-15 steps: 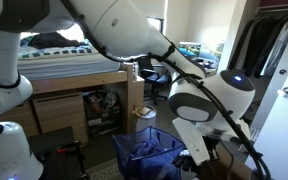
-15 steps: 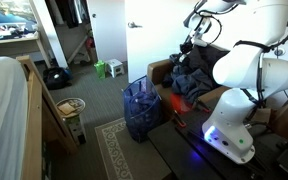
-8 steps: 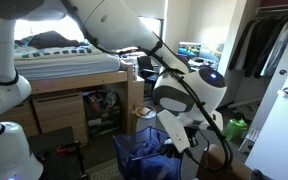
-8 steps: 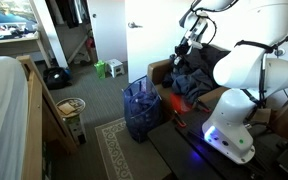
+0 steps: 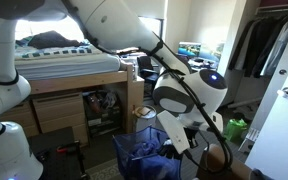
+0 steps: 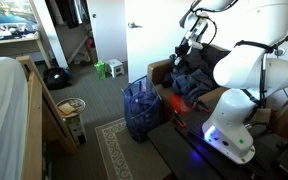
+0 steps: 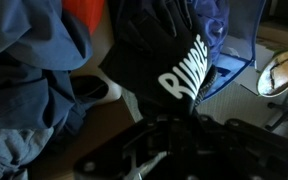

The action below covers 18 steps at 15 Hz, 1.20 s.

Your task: Put the black thing in the laundry hamper

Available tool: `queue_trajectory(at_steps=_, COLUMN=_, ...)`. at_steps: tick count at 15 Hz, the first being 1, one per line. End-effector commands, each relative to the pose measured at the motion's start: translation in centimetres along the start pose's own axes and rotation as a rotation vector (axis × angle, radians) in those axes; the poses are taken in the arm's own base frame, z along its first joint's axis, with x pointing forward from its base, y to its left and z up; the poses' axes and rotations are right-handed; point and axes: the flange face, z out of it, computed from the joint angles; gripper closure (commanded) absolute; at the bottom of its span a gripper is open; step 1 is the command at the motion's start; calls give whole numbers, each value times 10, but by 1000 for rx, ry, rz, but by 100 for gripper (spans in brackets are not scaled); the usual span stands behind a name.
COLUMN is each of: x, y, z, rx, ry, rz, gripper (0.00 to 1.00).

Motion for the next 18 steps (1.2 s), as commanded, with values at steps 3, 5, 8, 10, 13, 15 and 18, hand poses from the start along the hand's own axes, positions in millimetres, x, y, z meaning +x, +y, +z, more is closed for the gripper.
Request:
queue_trajectory(at_steps=3, x=16, y=-45, z=21, rx=35, ry=-41, rz=-97, gripper=98)
queue_trajectory(at_steps=5, x=22, y=-66, z=33, rx=49, ry=-64, rz=-137, gripper=98)
queue_trajectory(at_steps=8, x=27, y=-97, z=61, rx=65, ry=-130, rz=-195, gripper=98)
queue_trajectory(at_steps=10, x=26, y=-117, z=87, rx=69, ry=-196, rz=-237, gripper=98)
queue_trajectory(at_steps=13, x=24, y=-140, z=121, rx=63, ry=-277, rz=-310, gripper=98)
queue_trajectory(at_steps=15, x=25, y=-150, z=139, rx=58, ry=-312, rz=-350, gripper=98)
queue_trajectory(at_steps=18, x=23, y=-160, z=163, rx=43, ry=-366, rz=-391, gripper=98)
